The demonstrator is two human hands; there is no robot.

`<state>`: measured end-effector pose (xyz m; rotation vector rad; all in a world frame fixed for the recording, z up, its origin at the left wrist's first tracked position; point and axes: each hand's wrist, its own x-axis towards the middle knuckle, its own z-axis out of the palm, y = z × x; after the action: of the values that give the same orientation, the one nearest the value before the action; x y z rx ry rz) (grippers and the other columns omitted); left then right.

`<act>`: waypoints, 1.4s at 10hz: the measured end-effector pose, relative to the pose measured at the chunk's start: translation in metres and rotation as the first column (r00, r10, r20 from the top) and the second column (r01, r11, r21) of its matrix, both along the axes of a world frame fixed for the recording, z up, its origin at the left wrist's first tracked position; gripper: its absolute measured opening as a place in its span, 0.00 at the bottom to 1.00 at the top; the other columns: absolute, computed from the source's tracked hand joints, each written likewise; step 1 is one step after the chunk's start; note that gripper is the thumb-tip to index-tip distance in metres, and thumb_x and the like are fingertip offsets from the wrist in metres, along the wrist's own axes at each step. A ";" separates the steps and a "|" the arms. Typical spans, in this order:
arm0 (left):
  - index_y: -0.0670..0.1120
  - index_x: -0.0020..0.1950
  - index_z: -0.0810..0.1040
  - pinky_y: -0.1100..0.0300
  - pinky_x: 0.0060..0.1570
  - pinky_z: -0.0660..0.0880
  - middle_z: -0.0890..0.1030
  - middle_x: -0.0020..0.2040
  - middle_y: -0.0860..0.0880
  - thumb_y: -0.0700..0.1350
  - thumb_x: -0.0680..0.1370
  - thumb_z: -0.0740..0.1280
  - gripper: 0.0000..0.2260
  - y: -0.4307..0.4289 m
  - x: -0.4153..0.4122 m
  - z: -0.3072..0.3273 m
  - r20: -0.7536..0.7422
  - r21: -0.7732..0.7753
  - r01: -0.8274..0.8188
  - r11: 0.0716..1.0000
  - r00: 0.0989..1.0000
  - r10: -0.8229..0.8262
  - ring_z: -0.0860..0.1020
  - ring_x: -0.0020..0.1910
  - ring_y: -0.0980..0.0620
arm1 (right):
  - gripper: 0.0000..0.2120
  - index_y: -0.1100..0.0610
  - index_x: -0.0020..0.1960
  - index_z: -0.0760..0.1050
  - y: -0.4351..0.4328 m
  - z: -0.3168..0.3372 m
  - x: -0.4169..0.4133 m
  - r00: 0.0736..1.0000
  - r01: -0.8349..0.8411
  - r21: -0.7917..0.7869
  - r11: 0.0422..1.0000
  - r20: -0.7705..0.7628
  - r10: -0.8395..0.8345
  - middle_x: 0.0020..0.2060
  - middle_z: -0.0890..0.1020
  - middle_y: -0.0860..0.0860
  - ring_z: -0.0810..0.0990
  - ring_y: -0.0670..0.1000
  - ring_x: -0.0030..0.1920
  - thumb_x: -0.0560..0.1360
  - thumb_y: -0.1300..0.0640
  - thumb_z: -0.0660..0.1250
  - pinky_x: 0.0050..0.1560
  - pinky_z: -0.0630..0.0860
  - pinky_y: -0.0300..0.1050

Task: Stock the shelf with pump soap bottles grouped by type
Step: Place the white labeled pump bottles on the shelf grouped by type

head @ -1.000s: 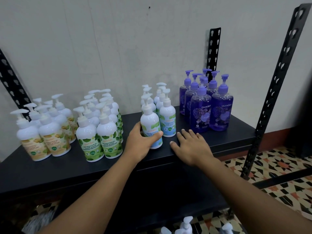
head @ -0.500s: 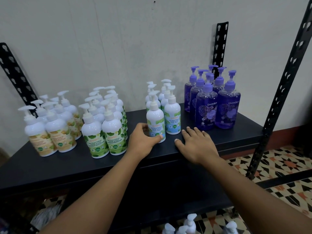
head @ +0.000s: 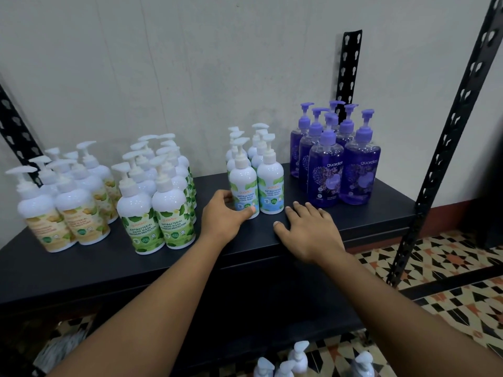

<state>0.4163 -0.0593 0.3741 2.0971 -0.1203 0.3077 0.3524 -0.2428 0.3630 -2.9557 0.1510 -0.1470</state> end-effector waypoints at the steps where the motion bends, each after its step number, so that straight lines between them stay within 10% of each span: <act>1: 0.44 0.65 0.76 0.63 0.53 0.70 0.81 0.63 0.49 0.50 0.70 0.81 0.28 -0.001 0.000 0.000 0.000 0.013 0.002 1.000 1.000 -0.002 0.76 0.53 0.57 | 0.34 0.51 0.82 0.56 0.000 0.001 0.000 1.000 -0.001 0.006 1.000 0.000 0.001 0.82 0.55 0.50 0.51 0.53 0.81 0.81 0.36 0.45 0.79 0.48 0.54; 4: 0.42 0.73 0.71 0.61 0.53 0.72 0.75 0.68 0.48 0.50 0.70 0.80 0.35 0.001 -0.035 -0.002 0.015 0.011 -0.006 1.000 1.000 0.006 0.77 0.56 0.54 | 0.32 0.50 0.80 0.60 -0.001 -0.002 -0.013 0.998 -0.012 0.064 0.998 0.069 0.007 0.81 0.59 0.50 0.54 0.52 0.81 0.82 0.35 0.48 0.78 0.49 0.54; 6: 0.47 0.57 0.79 0.61 0.58 0.76 0.82 0.56 0.54 0.48 0.77 0.74 0.11 0.009 -0.100 -0.003 -0.003 -0.112 0.047 0.993 0.999 -0.048 0.81 0.56 0.56 | 0.26 0.49 0.75 0.70 0.001 -0.017 -0.063 0.976 -0.082 0.237 0.968 0.216 0.030 0.77 0.66 0.48 0.56 0.50 0.79 0.81 0.40 0.60 0.78 0.48 0.52; 7: 0.49 0.52 0.80 0.71 0.49 0.76 0.83 0.51 0.55 0.44 0.78 0.73 0.05 0.012 -0.141 -0.017 0.031 -0.173 0.089 0.981 0.996 -0.085 0.81 0.49 0.63 | 0.17 0.52 0.65 0.79 0.007 -0.033 -0.102 0.940 -0.166 0.431 0.887 0.341 0.011 0.67 0.73 0.46 0.66 0.48 0.71 0.79 0.47 0.67 0.70 0.63 0.43; 11: 0.47 0.57 0.76 0.66 0.40 0.73 0.80 0.49 0.52 0.46 0.79 0.72 0.09 0.021 -0.203 -0.181 -0.409 -0.062 0.041 0.997 0.910 -0.063 0.79 0.45 0.58 | 0.08 0.52 0.39 0.77 0.011 -0.191 -0.184 0.992 0.117 0.653 0.748 -0.108 -0.060 0.39 0.81 0.47 0.78 0.46 0.39 0.76 0.52 0.67 0.41 0.72 0.45; 14: 0.53 0.46 0.72 0.55 0.50 0.77 0.78 0.44 0.56 0.46 0.75 0.75 0.11 0.035 -0.197 -0.289 -0.672 0.037 0.051 0.998 0.741 -0.013 0.78 0.43 0.57 | 0.17 0.56 0.57 0.77 0.021 -0.291 -0.181 0.876 0.369 0.598 0.712 -0.480 -0.050 0.49 0.80 0.50 0.80 0.53 0.53 0.76 0.45 0.71 0.52 0.76 0.46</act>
<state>0.2195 -0.0245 0.0855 2.1294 0.2748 -0.4987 0.1711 -0.2216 0.0720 -2.1673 0.4984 0.4572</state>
